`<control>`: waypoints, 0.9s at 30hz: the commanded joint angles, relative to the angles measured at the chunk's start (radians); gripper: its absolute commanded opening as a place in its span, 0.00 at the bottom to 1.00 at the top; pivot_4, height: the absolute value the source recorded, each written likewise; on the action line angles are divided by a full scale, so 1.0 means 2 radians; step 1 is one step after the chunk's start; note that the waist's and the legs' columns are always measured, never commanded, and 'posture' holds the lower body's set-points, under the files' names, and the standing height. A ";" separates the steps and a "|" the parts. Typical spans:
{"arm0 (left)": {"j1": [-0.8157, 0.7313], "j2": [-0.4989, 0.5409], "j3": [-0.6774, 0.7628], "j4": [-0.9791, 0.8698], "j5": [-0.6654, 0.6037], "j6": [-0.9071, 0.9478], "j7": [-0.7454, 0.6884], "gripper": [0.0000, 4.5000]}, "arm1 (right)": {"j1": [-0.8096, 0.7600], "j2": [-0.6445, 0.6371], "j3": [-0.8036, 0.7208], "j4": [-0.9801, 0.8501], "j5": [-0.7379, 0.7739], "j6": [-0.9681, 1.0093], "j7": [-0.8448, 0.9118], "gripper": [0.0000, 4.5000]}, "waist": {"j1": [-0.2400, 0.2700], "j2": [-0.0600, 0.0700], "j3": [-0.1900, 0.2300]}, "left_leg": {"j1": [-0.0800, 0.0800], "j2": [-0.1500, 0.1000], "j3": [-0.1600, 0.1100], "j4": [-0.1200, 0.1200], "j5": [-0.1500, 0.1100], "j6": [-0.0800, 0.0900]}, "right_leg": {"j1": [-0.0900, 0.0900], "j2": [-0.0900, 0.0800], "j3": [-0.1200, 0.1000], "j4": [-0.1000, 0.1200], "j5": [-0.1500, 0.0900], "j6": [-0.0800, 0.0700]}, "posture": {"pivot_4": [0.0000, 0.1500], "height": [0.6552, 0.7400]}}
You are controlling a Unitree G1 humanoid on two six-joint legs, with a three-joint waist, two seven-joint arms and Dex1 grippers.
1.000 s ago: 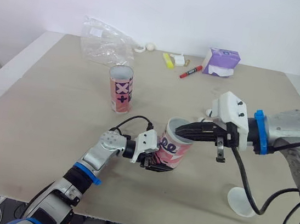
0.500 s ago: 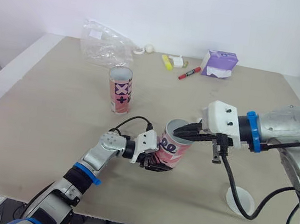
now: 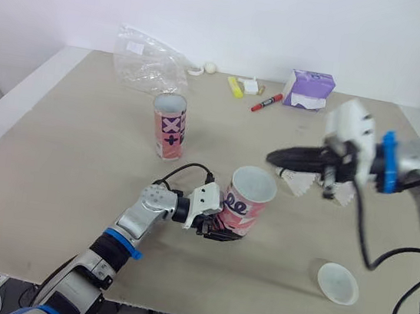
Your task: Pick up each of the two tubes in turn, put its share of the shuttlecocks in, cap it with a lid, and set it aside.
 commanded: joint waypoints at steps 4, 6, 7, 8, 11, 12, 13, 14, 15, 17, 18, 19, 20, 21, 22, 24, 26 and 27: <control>-0.001 0.000 0.007 0.003 -0.005 -0.013 -0.004 0.71 | 0.068 -0.003 -0.121 -0.017 0.065 0.039 -0.039 0.04 | 0.001 0.000 0.000 | 0.000 0.000 -0.001 -0.001 0.000 0.000 | 0.000 0.000 0.000 0.000 -0.001 0.000 | 1.00 1.00; 0.000 0.000 0.009 0.002 -0.008 -0.019 -0.005 0.71 | 0.138 0.000 -0.145 -0.031 0.054 0.027 -0.048 0.04 | 0.001 0.000 0.000 | 0.000 -0.001 -0.001 -0.002 0.000 0.000 | 0.000 0.000 0.000 0.000 -0.001 0.001 | 1.00 1.00; 0.001 0.001 0.009 0.001 -0.009 -0.020 -0.005 0.71 | 0.165 0.004 -0.149 -0.037 0.045 0.015 -0.055 0.04 | 0.001 0.000 0.000 | -0.001 -0.001 -0.001 -0.002 0.000 0.000 | 0.000 0.000 0.000 0.000 -0.002 0.001 | 1.00 1.00; 0.001 0.002 0.010 0.000 -0.009 -0.021 -0.006 0.71 | 0.190 0.006 -0.151 -0.042 0.039 0.009 -0.062 0.04 | 0.001 0.000 0.000 | -0.001 -0.001 -0.001 -0.002 0.000 0.000 | 0.000 0.000 0.000 0.000 -0.002 0.002 | 1.00 1.00; 0.004 0.004 0.009 -0.002 -0.011 -0.026 -0.009 0.71 | 0.252 0.012 -0.145 -0.062 0.015 -0.025 -0.073 0.04 | -0.001 0.002 0.001 | 0.000 -0.001 0.000 -0.002 0.000 0.000 | -0.001 0.000 0.002 0.000 -0.001 0.002 | 1.00 1.00; 0.006 0.005 0.009 -0.004 -0.013 -0.027 -0.012 0.71 | 0.275 0.018 -0.139 -0.071 0.007 -0.037 -0.077 0.04 | -0.001 0.003 0.001 | 0.000 -0.001 0.000 -0.002 0.000 0.000 | -0.001 0.000 0.002 0.000 -0.001 0.002 | 1.00 1.00; 0.007 0.006 0.009 -0.007 -0.017 -0.026 -0.018 0.71 | 0.300 0.025 -0.134 -0.084 0.011 -0.032 -0.082 0.04 | -0.001 0.002 0.001 | 0.000 -0.001 0.000 -0.002 0.000 0.000 | 0.000 0.000 0.002 0.000 -0.001 0.002 | 1.00 1.00; 0.008 0.007 0.009 -0.009 -0.020 -0.024 -0.021 0.71 | 0.320 0.033 -0.127 -0.094 0.006 -0.043 -0.084 0.09 | -0.001 0.002 0.001 | 0.000 -0.001 0.000 -0.002 0.000 0.000 | 0.000 0.001 0.002 0.000 -0.001 0.002 | 1.00 1.00; 0.009 0.007 0.009 -0.011 -0.022 -0.024 -0.024 0.71 | 0.333 0.037 -0.124 -0.101 0.003 -0.050 -0.086 0.16 | -0.001 0.002 0.001 | 0.000 0.000 0.000 -0.002 0.000 0.000 | 0.000 0.001 0.001 0.000 -0.001 0.002 | 1.00 1.00; 0.008 0.009 0.009 -0.010 -0.021 -0.026 -0.026 0.86 | 0.350 0.044 -0.116 -0.112 0.003 -0.059 -0.087 0.32 | -0.001 0.002 0.001 | 0.000 0.000 0.000 -0.002 0.000 0.000 | 0.000 0.001 0.002 0.000 -0.001 0.002 | 1.00 1.00; 0.007 0.009 0.010 -0.009 -0.021 -0.027 -0.027 0.94 | 0.357 0.049 -0.113 -0.116 0.006 -0.062 -0.088 0.44 | -0.001 0.002 0.001 | 0.000 0.000 0.000 -0.002 0.000 0.000 | 0.000 0.001 0.002 0.000 -0.001 0.002 | 1.00 1.00; 0.005 0.009 0.011 -0.008 -0.022 -0.028 -0.028 1.00 | 0.363 0.055 -0.108 -0.120 0.008 -0.067 -0.089 0.54 | -0.002 0.002 0.001 | 0.000 -0.001 0.000 -0.002 0.000 0.000 | 0.000 0.001 0.002 0.000 -0.001 0.002 | 1.00 1.00; 0.004 0.009 0.012 -0.008 -0.022 -0.029 -0.029 1.00 | 0.369 0.059 -0.103 -0.123 0.007 -0.072 -0.089 0.65 | -0.001 0.002 0.001 | 0.000 -0.001 0.000 -0.002 0.000 0.000 | 0.000 0.001 0.002 0.000 -0.001 0.002 | 1.00 1.00; 0.003 0.009 0.013 -0.008 -0.022 -0.029 -0.030 1.00 | 0.373 0.062 -0.100 -0.124 0.007 -0.076 -0.090 0.78 | -0.001 0.002 0.002 | 0.000 -0.001 0.000 -0.002 0.000 0.000 | 0.000 0.001 0.002 0.000 -0.001 0.002 | 1.00 1.00; 0.001 0.010 0.014 -0.008 -0.023 -0.030 -0.031 1.00 | 0.378 0.064 -0.093 -0.126 0.004 -0.083 -0.089 0.86 | -0.001 0.002 0.002 | 0.000 0.000 0.000 -0.002 0.000 0.000 | 0.000 0.001 0.002 0.000 -0.001 0.002 | 1.00 1.00; -0.002 0.014 0.017 -0.010 -0.024 -0.030 -0.034 1.00 | 0.388 0.073 -0.078 -0.129 -0.004 -0.097 -0.092 0.99 | -0.001 0.002 0.002 | 0.000 -0.001 0.000 -0.002 0.000 0.000 | 0.000 0.001 0.002 0.000 -0.001 0.002 | 1.00 1.00; -0.004 0.020 0.020 -0.014 -0.026 -0.031 -0.039 1.00 | 0.395 0.082 -0.063 -0.129 -0.012 -0.110 -0.097 0.99 | -0.001 0.002 0.002 | 0.000 0.000 0.000 -0.002 0.000 0.000 | 0.000 0.001 0.002 0.000 -0.001 0.002 | 1.00 1.00; -0.004 0.023 0.021 -0.017 -0.027 -0.032 -0.042 1.00 | 0.398 0.085 -0.056 -0.129 -0.015 -0.115 -0.099 0.99 | -0.001 0.001 0.002 | 0.000 0.000 0.000 -0.002 0.000 0.000 | 0.000 0.001 0.002 0.000 -0.001 0.002 | 1.00 1.00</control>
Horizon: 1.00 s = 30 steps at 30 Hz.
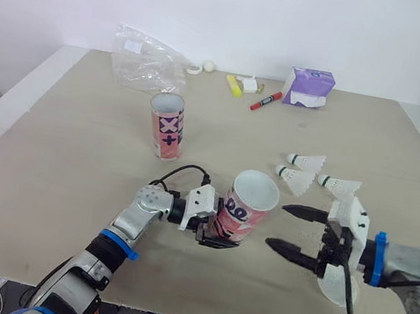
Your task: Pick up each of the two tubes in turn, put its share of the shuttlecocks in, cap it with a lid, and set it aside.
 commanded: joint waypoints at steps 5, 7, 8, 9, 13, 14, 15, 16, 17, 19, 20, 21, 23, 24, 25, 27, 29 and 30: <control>-0.006 0.025 0.022 -0.033 -0.017 -0.009 -0.022 1.00 | -0.004 0.034 0.048 -0.009 -0.025 -0.042 -0.026 0.99 | 0.000 -0.001 0.000 | 0.000 0.000 0.000 0.000 0.000 0.000 | 0.000 0.000 0.000 0.000 0.000 0.000 | 1.00 1.00; -0.003 0.034 0.023 -0.044 -0.020 -0.008 -0.027 1.00 | -0.010 0.045 0.062 -0.004 -0.029 -0.044 -0.032 0.99 | 0.000 -0.001 0.000 | 0.000 0.000 0.000 0.000 0.000 0.000 | 0.000 0.000 0.000 0.000 0.000 0.000 | 1.00 1.00; 0.000 0.039 0.023 -0.052 -0.023 -0.006 -0.030 1.00 | -0.014 0.050 0.070 0.000 -0.034 -0.047 -0.036 0.99 | 0.000 -0.001 0.000 | 0.000 0.000 0.000 0.000 0.000 0.000 | 0.000 0.000 0.000 0.000 0.000 0.000 | 1.00 1.00; 0.002 0.044 0.024 -0.059 -0.026 -0.004 -0.032 1.00 | -0.018 0.055 0.077 0.004 -0.037 -0.050 -0.039 0.99 | 0.000 -0.001 0.000 | 0.000 0.000 0.000 0.000 0.000 0.000 | 0.000 0.000 0.000 0.000 0.000 0.000 | 1.00 1.00; 0.012 0.065 0.033 -0.090 -0.039 0.008 -0.038 1.00 | -0.035 0.074 0.101 0.020 -0.050 -0.059 -0.050 0.99 | 0.000 -0.001 0.001 | 0.000 0.000 0.000 0.000 0.000 0.000 | 0.000 0.000 0.000 0.000 0.000 0.000 | 1.00 1.00; 0.015 0.069 0.038 -0.098 -0.045 0.012 -0.038 1.00 | -0.039 0.079 0.107 0.025 -0.054 -0.063 -0.053 0.99 | 0.000 -0.001 0.001 | 0.000 0.000 0.000 0.000 0.000 0.000 | 0.000 0.000 0.000 0.000 0.000 0.000 | 1.00 1.00; 0.020 0.074 0.047 -0.109 -0.056 0.022 -0.038 1.00 | -0.043 0.086 0.114 0.031 -0.059 -0.069 -0.056 0.99 | 0.000 -0.001 0.001 | 0.000 0.000 0.000 0.000 0.000 0.000 | 0.000 0.000 0.000 0.000 0.000 0.000 | 1.00 1.00; 0.024 0.077 0.055 -0.120 -0.067 0.032 -0.036 1.00 | -0.047 0.093 0.121 0.037 -0.064 -0.075 -0.059 0.99 | 0.000 -0.001 0.001 | 0.000 0.000 0.000 0.000 0.000 0.000 | 0.000 0.000 0.000 0.000 0.000 -0.001 | 1.00 1.00; 0.028 0.081 0.062 -0.130 -0.077 0.042 -0.036 1.00 | -0.049 0.100 0.126 0.043 -0.068 -0.081 -0.062 0.99 | 0.000 -0.001 0.001 | 0.000 0.001 0.000 0.000 0.000 0.000 | 0.000 0.000 0.000 0.000 0.000 -0.001 | 1.00 1.00; 0.035 0.086 0.072 -0.147 -0.095 0.063 -0.034 1.00 | -0.053 0.109 0.133 0.052 -0.075 -0.090 -0.066 0.99 | 0.000 -0.001 0.001 | 0.000 0.001 -0.001 0.000 0.000 0.000 | 0.000 0.000 -0.001 0.000 0.000 -0.001 | 1.00 1.00; 0.038 0.087 0.078 -0.153 -0.104 0.078 -0.031 1.00 | -0.055 0.113 0.136 0.056 -0.076 -0.094 -0.068 0.99 | 0.000 -0.001 0.001 | 0.000 0.001 -0.001 0.000 0.000 0.000 | 0.000 0.000 -0.001 0.000 0.000 -0.001 | 1.00 1.00; 0.043 0.089 0.084 -0.160 -0.115 0.092 -0.028 1.00 | -0.057 0.119 0.139 0.060 -0.078 -0.099 -0.069 0.99 | 0.000 -0.001 0.001 | 0.000 0.001 -0.001 0.000 0.000 0.000 | 0.000 0.000 -0.001 0.000 0.000 -0.001 | 1.00 1.00; 0.052 0.094 0.096 -0.177 -0.133 0.114 -0.023 1.00 | -0.064 0.130 0.147 0.071 -0.083 -0.108 -0.072 0.99 | -0.001 -0.001 0.001 | 0.000 0.001 -0.001 0.000 0.000 0.000 | 0.000 0.000 -0.001 0.000 0.000 -0.001 | 1.00 1.00; 0.056 0.096 0.099 -0.183 -0.136 0.118 -0.022 1.00 | -0.068 0.136 0.151 0.077 -0.086 -0.113 -0.074 0.99 | -0.001 -0.001 0.001 | 0.000 0.001 -0.001 0.000 0.000 0.000 | 0.000 0.000 -0.001 0.000 0.000 -0.001 | 1.00 1.00; 0.060 0.100 0.101 -0.188 -0.139 0.119 -0.024 1.00 | -0.073 0.142 0.154 0.083 -0.089 -0.119 -0.076 0.99 | -0.001 -0.001 0.001 | 0.000 0.001 -0.001 0.000 0.000 0.000 | 0.000 0.000 -0.001 0.000 0.000 -0.001 | 1.00 1.00; 0.066 0.105 0.104 -0.193 -0.141 0.121 -0.026 1.00 | -0.079 0.151 0.158 0.092 -0.092 -0.124 -0.079 0.99 | -0.001 -0.001 0.001 | 0.000 0.001 -0.001 0.000 0.000 0.000 | 0.000 0.000 -0.001 0.000 0.000 -0.001 | 1.00 1.00; 0.068 0.108 0.104 -0.195 -0.144 0.121 -0.027 1.00 | -0.082 0.155 0.160 0.097 -0.095 -0.128 -0.079 0.99 | -0.001 -0.001 0.001 | 0.000 0.001 -0.001 0.000 0.000 0.000 | 0.000 0.000 -0.001 0.000 0.000 -0.001 | 1.00 1.00; 0.070 0.111 0.104 -0.196 -0.144 0.120 -0.030 1.00 | -0.084 0.157 0.162 0.101 -0.097 -0.130 -0.080 0.99 | -0.001 -0.001 0.001 | 0.000 0.001 -0.001 0.000 0.000 0.000 | 0.000 0.000 -0.001 0.000 0.000 -0.002 | 1.00 1.00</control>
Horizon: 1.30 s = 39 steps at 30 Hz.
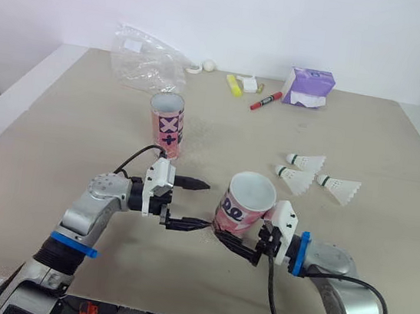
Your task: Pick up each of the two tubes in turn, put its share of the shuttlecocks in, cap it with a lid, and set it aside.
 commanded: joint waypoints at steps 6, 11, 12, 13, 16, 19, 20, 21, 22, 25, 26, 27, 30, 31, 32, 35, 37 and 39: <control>0.018 0.025 0.006 -0.010 0.003 -0.039 -0.025 1.00 | -0.023 0.028 0.019 0.031 -0.019 -0.037 -0.010 0.99 | -0.001 0.000 0.000 | 0.000 0.000 0.000 0.000 0.000 0.000 | 0.000 0.000 0.000 0.000 0.000 -0.001 | 1.00 1.00; 0.024 0.031 0.003 -0.008 0.008 -0.053 -0.030 1.00 | -0.025 0.035 0.024 0.041 -0.021 -0.047 -0.008 0.94 | -0.001 0.000 0.000 | 0.000 0.000 0.000 0.000 0.000 0.000 | 0.000 0.000 0.000 0.000 0.000 -0.001 | 1.00 1.00; 0.024 0.031 0.003 -0.008 0.010 -0.056 -0.029 1.00 | -0.025 0.036 0.026 0.042 -0.024 -0.050 -0.008 0.87 | -0.001 0.000 0.000 | 0.000 0.000 0.000 0.000 0.000 0.000 | 0.000 0.000 0.000 0.000 0.000 -0.001 | 1.00 1.00; 0.024 0.032 0.002 -0.007 0.012 -0.058 -0.029 1.00 | -0.025 0.037 0.026 0.043 -0.023 -0.051 -0.008 0.81 | -0.002 0.000 0.000 | 0.000 0.000 0.000 0.000 0.000 0.000 | 0.000 0.000 0.000 0.000 0.000 -0.001 | 1.00 1.00; 0.024 0.030 0.001 -0.007 0.016 -0.061 -0.026 1.00 | -0.029 0.039 0.023 0.041 -0.022 -0.048 -0.011 0.74 | -0.002 0.000 0.000 | 0.000 0.000 0.000 0.000 0.000 0.000 | 0.000 0.000 0.000 0.000 0.000 -0.001 | 1.00 1.00; 0.024 0.029 0.000 -0.007 0.017 -0.062 -0.023 1.00 | -0.029 0.038 0.021 0.041 -0.022 -0.047 -0.012 0.74 | -0.002 0.000 0.000 | 0.000 0.000 0.000 0.000 0.000 0.000 | 0.000 0.000 0.000 0.000 0.000 -0.001 | 1.00 1.00; 0.023 0.028 0.000 -0.007 0.018 -0.062 -0.022 1.00 | -0.029 0.038 0.021 0.040 -0.022 -0.047 -0.012 0.74 | -0.002 0.000 0.000 | 0.000 0.000 0.000 0.000 0.000 0.000 | 0.000 0.000 0.000 0.000 0.000 -0.001 | 1.00 1.00; 0.022 0.027 0.000 -0.007 0.018 -0.061 -0.020 1.00 | -0.028 0.037 0.020 0.040 -0.022 -0.047 -0.012 0.74 | -0.002 0.000 0.000 | 0.000 0.000 0.000 0.000 0.000 0.000 | 0.000 0.000 0.000 0.000 0.000 -0.001 | 1.00 1.00; 0.021 0.026 -0.001 -0.007 0.018 -0.061 -0.019 1.00 | -0.027 0.036 0.020 0.038 -0.021 -0.047 -0.012 0.74 | -0.002 0.000 0.000 | 0.000 0.000 0.000 0.000 0.000 0.000 | 0.000 0.000 0.000 0.000 0.000 -0.001 | 1.00 1.00; 0.017 0.020 -0.003 -0.013 0.016 -0.056 -0.017 1.00 | -0.019 0.033 0.008 0.017 -0.015 -0.040 -0.021 0.74 | -0.002 0.000 0.000 | 0.000 0.000 0.000 0.000 0.000 0.000 | 0.000 0.000 0.000 0.000 0.000 -0.001 | 1.00 1.00; 0.017 0.018 -0.005 -0.015 0.015 -0.054 -0.016 1.00 | -0.014 0.032 -0.003 0.002 -0.005 -0.031 -0.028 0.74 | -0.002 0.000 0.000 | 0.000 0.000 0.000 0.000 0.000 0.000 | 0.000 0.000 0.000 0.000 0.000 -0.001 | 1.00 1.00; 0.017 0.018 -0.006 -0.017 0.015 -0.053 -0.017 1.00 | -0.010 0.032 -0.010 -0.009 0.001 -0.025 -0.034 0.74 | -0.001 0.000 0.000 | 0.000 0.000 0.000 0.000 0.000 0.000 | 0.000 0.000 0.000 0.000 0.000 -0.001 | 1.00 1.00; 0.016 0.015 -0.011 -0.024 0.010 -0.048 -0.021 1.00 | 0.018 0.025 -0.059 -0.066 0.034 0.007 -0.064 0.74 | -0.001 0.000 0.000 | 0.000 0.000 0.000 0.000 0.000 0.000 | 0.000 0.000 0.000 0.000 0.000 0.000 | 1.00 1.00; 0.014 0.014 -0.013 -0.026 0.009 -0.048 -0.023 1.00 | 0.031 0.023 -0.084 -0.084 0.047 0.019 -0.078 0.74 | -0.001 0.000 0.000 | 0.000 0.000 0.000 0.000 0.000 0.000 | 0.000 0.000 0.000 0.000 0.000 0.000 | 1.00 1.00; 0.013 0.012 -0.015 -0.027 0.008 -0.048 -0.025 1.00 | 0.043 0.021 -0.108 -0.100 0.061 0.031 -0.090 0.74 | 0.000 0.000 0.000 | 0.000 0.000 0.000 0.000 0.000 0.000 | 0.000 0.000 0.000 0.000 0.000 0.000 | 1.00 1.00; 0.006 0.004 -0.018 -0.031 0.001 -0.043 -0.028 1.00 | 0.078 0.030 -0.214 -0.130 0.130 0.077 -0.155 0.74 | 0.002 0.000 0.000 | 0.000 0.000 -0.001 0.000 0.000 0.000 | 0.000 0.000 0.000 0.000 0.000 0.000 | 1.00 1.00; 0.002 0.000 -0.020 -0.032 -0.002 -0.041 -0.030 1.00 | 0.092 0.031 -0.269 -0.127 0.153 0.092 -0.187 0.74 | 0.002 0.000 0.000 | 0.000 0.000 0.000 0.000 0.000 0.000 | 0.000 0.000 0.000 0.000 0.000 -0.001 | 1.00 1.00; 0.000 -0.004 -0.020 -0.033 -0.005 -0.040 -0.030 1.00 | 0.102 0.028 -0.303 -0.116 0.154 0.095 -0.208 0.74 | 0.002 0.000 0.000 | 0.000 0.000 0.000 0.000 0.000 0.000 | 0.000 0.000 0.000 0.000 0.000 -0.001 | 1.00 1.00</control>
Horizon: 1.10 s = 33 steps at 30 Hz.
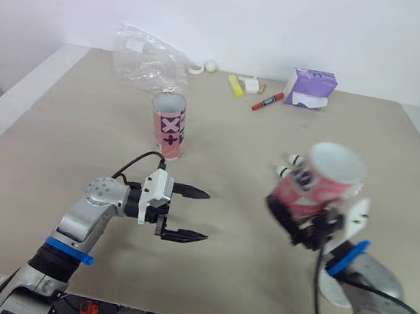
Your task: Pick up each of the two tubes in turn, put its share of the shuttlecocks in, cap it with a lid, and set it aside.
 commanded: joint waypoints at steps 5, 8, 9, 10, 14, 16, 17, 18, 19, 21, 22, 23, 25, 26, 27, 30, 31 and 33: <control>-0.014 -0.019 0.008 -0.029 -0.035 0.030 0.014 1.00 | -0.003 0.005 -0.146 0.075 0.003 -0.004 -0.120 0.74 | -0.002 0.000 0.000 | 0.001 0.000 0.001 0.000 0.000 0.000 | 0.000 0.001 0.001 0.000 0.000 -0.001 | 1.00 1.00; -0.012 -0.029 0.010 -0.042 -0.046 0.054 0.032 1.00 | -0.027 -0.002 -0.180 0.146 -0.014 -0.027 -0.159 0.74 | -0.003 0.001 0.000 | 0.001 0.000 0.001 0.000 0.000 0.000 | 0.000 0.001 0.001 0.000 0.000 -0.001 | 1.00 1.00; -0.011 -0.031 0.011 -0.047 -0.050 0.062 0.037 1.00 | -0.035 -0.006 -0.186 0.167 -0.018 -0.037 -0.164 0.74 | -0.003 0.001 0.000 | 0.001 0.000 0.001 0.000 0.000 0.000 | 0.000 0.001 0.001 0.000 0.000 -0.001 | 1.00 1.00; -0.011 -0.031 0.012 -0.050 -0.053 0.068 0.041 1.00 | -0.041 -0.008 -0.189 0.181 -0.021 -0.044 -0.166 0.74 | -0.004 0.001 0.000 | 0.001 0.000 0.002 0.000 0.000 0.000 | 0.000 0.001 0.002 0.000 0.000 -0.001 | 1.00 1.00; -0.003 -0.023 -0.002 -0.056 -0.031 0.050 0.037 1.00 | -0.068 -0.021 -0.194 0.246 -0.035 -0.057 -0.176 0.74 | -0.009 0.003 0.000 | 0.001 0.000 0.002 0.000 0.000 0.000 | 0.000 0.001 0.003 0.000 0.000 -0.001 | 1.00 1.00; 0.003 -0.021 -0.005 -0.059 -0.027 0.046 0.035 1.00 | -0.078 -0.028 -0.189 0.274 -0.036 -0.061 -0.165 0.74 | -0.011 0.003 0.000 | 0.002 0.000 0.002 -0.001 0.000 0.000 | 0.000 0.001 0.003 0.000 0.000 -0.001 | 1.00 1.00; 0.005 -0.020 -0.006 -0.060 -0.026 0.044 0.035 1.00 | -0.080 -0.032 -0.184 0.286 -0.042 -0.065 -0.163 0.74 | -0.012 0.003 0.000 | 0.002 0.000 0.002 -0.001 0.000 0.000 | 0.000 0.001 0.003 0.000 0.000 -0.001 | 1.00 1.00; 0.006 -0.020 -0.006 -0.062 -0.026 0.044 0.037 1.00 | -0.087 -0.034 -0.186 0.302 -0.044 -0.070 -0.165 0.74 | -0.012 0.003 0.000 | 0.002 0.000 0.002 -0.001 0.000 0.000 | 0.000 0.001 0.004 0.000 0.000 -0.001 | 1.00 1.00; 0.006 -0.019 -0.007 -0.062 -0.026 0.044 0.038 1.00 | -0.092 -0.035 -0.187 0.313 -0.044 -0.073 -0.167 0.74 | -0.012 0.003 0.000 | 0.002 0.000 0.002 -0.001 0.000 0.000 | 0.000 0.001 0.004 0.000 0.000 -0.001 | 1.00 1.00; 0.007 -0.019 -0.007 -0.064 -0.025 0.045 0.041 1.00 | -0.101 -0.038 -0.191 0.334 -0.046 -0.079 -0.170 0.74 | -0.012 0.003 0.000 | 0.002 0.000 0.002 -0.001 0.000 0.000 | 0.000 0.002 0.004 0.000 0.000 -0.001 | 1.00 1.00; 0.008 -0.019 -0.006 -0.065 -0.024 0.045 0.042 1.00 | -0.107 -0.040 -0.191 0.345 -0.048 -0.081 -0.172 0.74 | -0.012 0.004 -0.001 | 0.002 0.000 0.002 -0.001 0.000 0.000 | 0.000 0.002 0.004 0.000 0.000 -0.001 | 1.00 1.00; 0.010 -0.018 -0.006 -0.067 -0.024 0.046 0.044 1.00 | -0.110 -0.043 -0.190 0.355 -0.051 -0.082 -0.174 0.74 | -0.012 0.004 0.000 | 0.002 0.000 0.003 -0.001 0.000 0.000 | 0.001 0.002 0.004 0.000 0.000 -0.001 | 1.00 1.00; 0.011 -0.018 -0.006 -0.068 -0.023 0.046 0.046 1.00 | -0.114 -0.045 -0.187 0.365 -0.054 -0.084 -0.174 0.74 | -0.012 0.004 0.000 | 0.002 0.000 0.003 -0.001 0.000 0.000 | 0.001 0.002 0.005 0.000 0.000 -0.001 | 1.00 1.00; 0.011 -0.017 -0.007 -0.069 -0.023 0.046 0.046 1.00 | -0.113 -0.046 -0.184 0.367 -0.054 -0.086 -0.171 0.74 | -0.012 0.004 0.000 | 0.003 0.000 0.003 -0.001 0.000 0.000 | 0.001 0.002 0.005 0.000 0.000 -0.001 | 1.00 1.00; 0.011 -0.017 -0.007 -0.070 -0.023 0.046 0.047 1.00 | -0.112 -0.046 -0.181 0.368 -0.057 -0.088 -0.167 0.74 | -0.012 0.004 0.000 | 0.003 0.000 0.003 -0.001 0.000 0.000 | 0.001 0.002 0.005 0.000 0.000 -0.001 | 1.00 1.00; 0.011 -0.016 -0.007 -0.068 -0.021 0.045 0.049 1.00 | -0.104 -0.044 -0.173 0.362 -0.063 -0.093 -0.159 0.97 | -0.013 0.004 0.000 | 0.002 0.000 0.003 -0.001 0.000 0.000 | 0.001 0.002 0.005 0.000 0.000 -0.001 | 1.00 1.00; 0.010 -0.015 -0.007 -0.066 -0.021 0.045 0.049 1.00 | -0.101 -0.043 -0.170 0.358 -0.065 -0.095 -0.158 0.97 | -0.013 0.004 0.000 | 0.002 0.000 0.003 -0.001 0.000 0.000 | 0.001 0.002 0.005 0.000 0.000 -0.001 | 1.00 1.00; 0.009 -0.015 -0.007 -0.065 -0.020 0.045 0.048 1.00 | -0.091 -0.039 -0.166 0.343 -0.066 -0.096 -0.157 0.97 | -0.013 0.004 0.000 | 0.002 0.000 0.003 -0.001 0.000 0.000 | 0.001 0.002 0.005 0.000 0.000 -0.001 | 1.00 1.00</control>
